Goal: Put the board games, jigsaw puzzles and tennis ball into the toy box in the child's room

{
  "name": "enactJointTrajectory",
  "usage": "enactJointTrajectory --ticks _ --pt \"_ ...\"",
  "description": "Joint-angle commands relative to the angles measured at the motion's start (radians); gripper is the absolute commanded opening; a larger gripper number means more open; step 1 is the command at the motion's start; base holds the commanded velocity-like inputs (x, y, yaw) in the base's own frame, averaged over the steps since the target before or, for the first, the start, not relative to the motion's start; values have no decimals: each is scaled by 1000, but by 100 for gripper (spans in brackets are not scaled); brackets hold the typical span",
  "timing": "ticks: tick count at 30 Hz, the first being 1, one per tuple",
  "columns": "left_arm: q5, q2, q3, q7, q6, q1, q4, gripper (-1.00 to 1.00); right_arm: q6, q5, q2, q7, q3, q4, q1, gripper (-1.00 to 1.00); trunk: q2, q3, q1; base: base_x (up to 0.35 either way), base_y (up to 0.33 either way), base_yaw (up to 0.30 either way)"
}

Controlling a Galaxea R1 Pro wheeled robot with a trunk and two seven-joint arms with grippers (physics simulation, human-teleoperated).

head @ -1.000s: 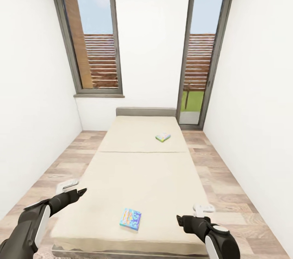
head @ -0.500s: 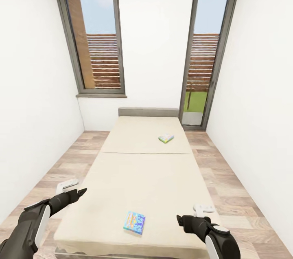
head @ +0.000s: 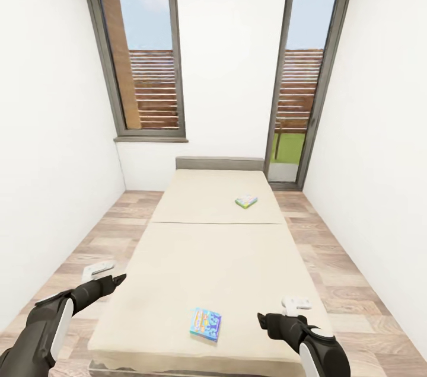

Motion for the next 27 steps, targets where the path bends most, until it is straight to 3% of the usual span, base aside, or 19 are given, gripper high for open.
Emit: enactJointTrajectory --ticks 1,27 --pt "1 0 2 -4 7 -1 -1 100 4 -9 0 -5 0 -1 -1 100 -2 -2 1 0 86 0" --pt "1 0 2 -3 7 0 -1 100 4 -8 0 -5 -3 0 -1 100 -2 -2 1 0 128 0"
